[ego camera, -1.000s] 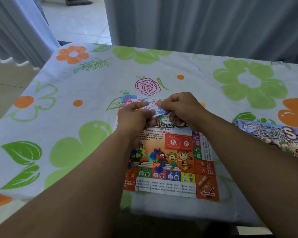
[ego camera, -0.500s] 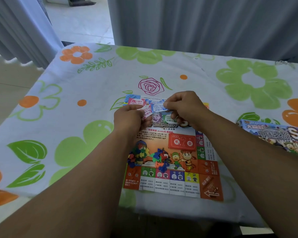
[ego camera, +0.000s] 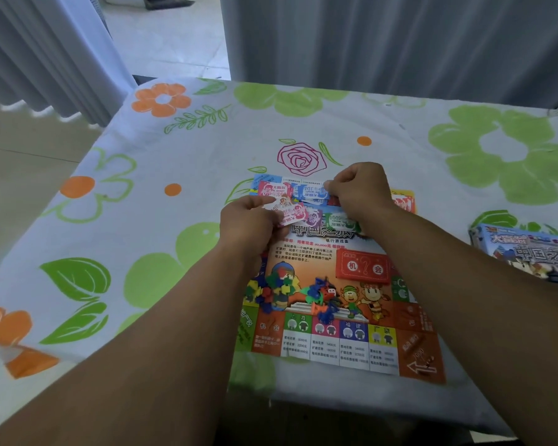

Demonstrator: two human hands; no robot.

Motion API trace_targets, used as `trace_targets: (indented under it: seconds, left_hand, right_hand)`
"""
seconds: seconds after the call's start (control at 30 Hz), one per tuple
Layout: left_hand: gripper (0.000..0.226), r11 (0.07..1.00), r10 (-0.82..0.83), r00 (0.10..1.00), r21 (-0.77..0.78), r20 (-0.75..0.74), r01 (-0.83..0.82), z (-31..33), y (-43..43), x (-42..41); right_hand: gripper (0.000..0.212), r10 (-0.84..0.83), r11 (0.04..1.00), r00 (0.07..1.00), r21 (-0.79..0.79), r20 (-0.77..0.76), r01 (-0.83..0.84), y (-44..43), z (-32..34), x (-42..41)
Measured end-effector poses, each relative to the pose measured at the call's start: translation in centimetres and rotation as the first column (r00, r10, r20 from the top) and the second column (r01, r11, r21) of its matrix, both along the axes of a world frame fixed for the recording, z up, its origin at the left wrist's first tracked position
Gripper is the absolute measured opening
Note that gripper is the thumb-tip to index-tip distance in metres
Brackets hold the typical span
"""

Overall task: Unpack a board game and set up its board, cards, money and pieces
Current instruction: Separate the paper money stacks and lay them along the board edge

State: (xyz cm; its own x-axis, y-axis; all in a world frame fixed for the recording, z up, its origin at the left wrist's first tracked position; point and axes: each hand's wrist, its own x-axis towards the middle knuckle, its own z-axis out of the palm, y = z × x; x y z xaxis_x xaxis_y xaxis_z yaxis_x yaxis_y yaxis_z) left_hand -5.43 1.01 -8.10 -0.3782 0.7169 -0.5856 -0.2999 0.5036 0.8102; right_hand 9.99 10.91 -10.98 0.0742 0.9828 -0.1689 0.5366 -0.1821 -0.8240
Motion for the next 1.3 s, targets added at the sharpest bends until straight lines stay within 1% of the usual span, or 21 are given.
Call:
trace_targets:
  seconds: [0.07, 0.1, 0.2, 0.27, 0.33, 0.43, 0.53, 0.67, 0.77, 0.83, 0.9, 1.1, 1.23, 1.3]
  left_hand:
    - [0.023, 1.000, -0.005, 1.000, 0.008, 0.004, 0.005, 0.0, 0.1, 0.0]
    - [0.023, 1.000, -0.003, 1.000, 0.012, 0.009, 0.003, 0.0, 0.1, 0.0]
    - [0.024, 1.000, 0.014, 1.000, 0.020, 0.026, -0.015, 0.2, 0.1, 0.2]
    - [0.024, 0.999, 0.023, 0.999, 0.032, 0.036, -0.024, 0.3, 0.1, 0.4]
    - [0.023, 0.999, 0.026, 0.999, 0.045, 0.041, -0.028, 0.4, 0.0, 0.5]
    - [0.021, 0.998, 0.025, 0.999, 0.060, 0.047, -0.028, 0.6, -0.2, 0.5]
    - [0.014, 0.997, 0.054, 0.997, 0.061, 0.053, -0.057, 0.6, -0.3, 0.3]
    - [0.015, 0.992, 0.121, 0.993, 0.024, -0.004, -0.120, 0.2, -0.5, -0.7]
    - [0.013, 0.993, 0.116, 0.993, 0.012, -0.024, -0.116, 0.2, -0.8, -1.4]
    - [0.013, 0.994, 0.110, 0.994, 0.003, -0.019, -0.110, 0.3, -1.0, -1.9]
    - [0.013, 0.994, 0.106, 0.994, -0.002, -0.004, -0.106, 0.3, -1.2, -2.3]
    - [0.016, 0.996, 0.087, 0.996, -0.028, 0.032, -0.087, 0.3, -1.3, -3.4]
    - [0.016, 0.998, 0.066, 0.997, -0.014, 0.032, -0.066, 0.3, -1.3, -3.5]
    - [0.016, 0.999, 0.050, 0.998, -0.008, 0.027, -0.050, 0.3, -1.2, -3.3]
  right_hand:
    - [0.017, -0.009, 1.000, 1.000, 0.012, 0.007, 0.009, 0.0, 0.1, -0.1]
    - [0.018, 0.016, 1.000, 1.000, 0.006, -0.018, -0.015, -0.2, 0.4, -0.2]
    - [0.031, 0.153, 0.984, 0.975, -0.064, -0.161, -0.165, -1.4, 1.8, -0.4]
    - [0.035, 0.256, 0.950, 0.939, -0.119, -0.228, -0.288, -2.1, 2.5, -0.3]
    - [0.029, 0.338, 0.916, 0.914, -0.143, -0.225, -0.375, -2.5, 2.8, -0.2]
    - [0.020, 0.378, 0.897, 0.900, -0.156, -0.215, -0.414, -2.8, 3.0, -0.2]
    - [0.018, 0.347, 0.907, 0.907, -0.161, -0.236, -0.389, -2.7, 3.1, -0.4]
    - [0.014, 0.213, 0.951, 0.935, -0.162, -0.283, -0.265, -2.1, 2.7, -1.2]
    - [0.019, 0.172, 0.959, 0.941, -0.168, -0.292, -0.228, -2.0, 2.5, -2.3]
    - [0.023, 0.155, 0.964, 0.946, -0.165, -0.285, -0.208, -2.0, 2.3, -3.2]
    - [0.022, 0.140, 0.970, 0.950, -0.156, -0.279, -0.189, -1.9, 2.0, -4.0]
    - [0.023, 0.115, 0.980, 0.968, -0.135, -0.224, -0.147, -1.6, 1.4, -5.6]
    - [0.015, 0.094, 0.992, 0.987, -0.075, -0.128, -0.104, -1.1, 0.8, -5.6]
    - [0.013, 0.121, 0.989, 0.987, -0.068, -0.103, -0.128, -1.2, 1.0, -5.3]
